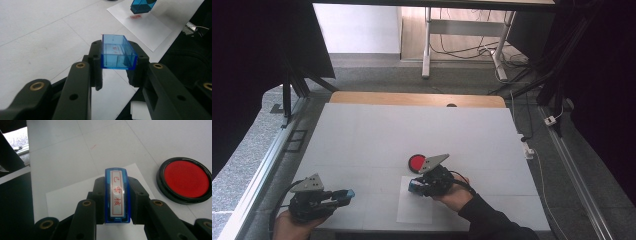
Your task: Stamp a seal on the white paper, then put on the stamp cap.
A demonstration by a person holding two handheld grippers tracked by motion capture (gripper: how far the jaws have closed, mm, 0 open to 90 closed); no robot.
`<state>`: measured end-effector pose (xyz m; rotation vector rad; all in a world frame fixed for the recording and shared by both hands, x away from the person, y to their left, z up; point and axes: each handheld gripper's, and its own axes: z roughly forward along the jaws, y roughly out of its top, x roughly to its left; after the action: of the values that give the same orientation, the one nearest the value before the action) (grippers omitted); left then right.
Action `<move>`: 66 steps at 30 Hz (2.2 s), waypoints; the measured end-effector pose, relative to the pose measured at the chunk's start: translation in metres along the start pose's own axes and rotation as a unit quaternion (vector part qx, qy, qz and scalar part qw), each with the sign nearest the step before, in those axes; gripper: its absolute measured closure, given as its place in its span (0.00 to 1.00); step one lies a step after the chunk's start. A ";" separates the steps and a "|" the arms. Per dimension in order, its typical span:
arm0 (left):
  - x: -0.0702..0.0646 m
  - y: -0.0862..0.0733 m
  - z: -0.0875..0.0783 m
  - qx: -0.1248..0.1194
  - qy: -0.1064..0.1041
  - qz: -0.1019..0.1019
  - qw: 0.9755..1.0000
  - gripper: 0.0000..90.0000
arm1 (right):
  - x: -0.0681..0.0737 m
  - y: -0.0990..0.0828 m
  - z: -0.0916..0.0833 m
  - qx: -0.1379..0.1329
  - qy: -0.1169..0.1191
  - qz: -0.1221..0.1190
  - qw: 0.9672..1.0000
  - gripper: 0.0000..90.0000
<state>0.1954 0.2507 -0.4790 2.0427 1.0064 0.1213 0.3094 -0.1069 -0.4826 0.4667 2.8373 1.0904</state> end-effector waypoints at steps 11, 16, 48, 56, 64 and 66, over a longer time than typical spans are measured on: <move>0.000 0.000 0.000 -0.001 0.000 0.000 1.000 0.76 | -0.002 0.004 -0.012 -0.020 0.005 0.012 1.000 0.78; 0.000 0.000 0.000 -0.001 -0.001 0.000 1.000 0.76 | -0.001 0.005 -0.017 -0.026 0.006 0.014 1.000 0.78; 0.000 0.000 0.000 -0.003 -0.004 0.003 1.000 0.76 | 0.005 0.017 -0.054 -0.086 0.017 0.010 0.996 0.78; -0.004 0.007 -0.001 -0.010 -0.027 0.013 1.000 0.76 | 0.006 0.019 -0.059 -0.095 0.023 0.006 0.995 0.78; -0.010 0.020 0.007 -0.009 -0.055 0.047 0.997 0.76 | 0.008 0.022 -0.064 -0.105 0.031 0.003 0.994 0.78; -0.011 0.024 0.010 -0.011 -0.066 0.052 0.996 0.76 | 0.008 0.022 -0.064 -0.110 0.035 0.007 0.993 0.78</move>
<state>0.2064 0.2291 -0.4656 2.0546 0.8142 0.0511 0.2962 -0.1300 -0.4200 0.4401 2.7289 1.4286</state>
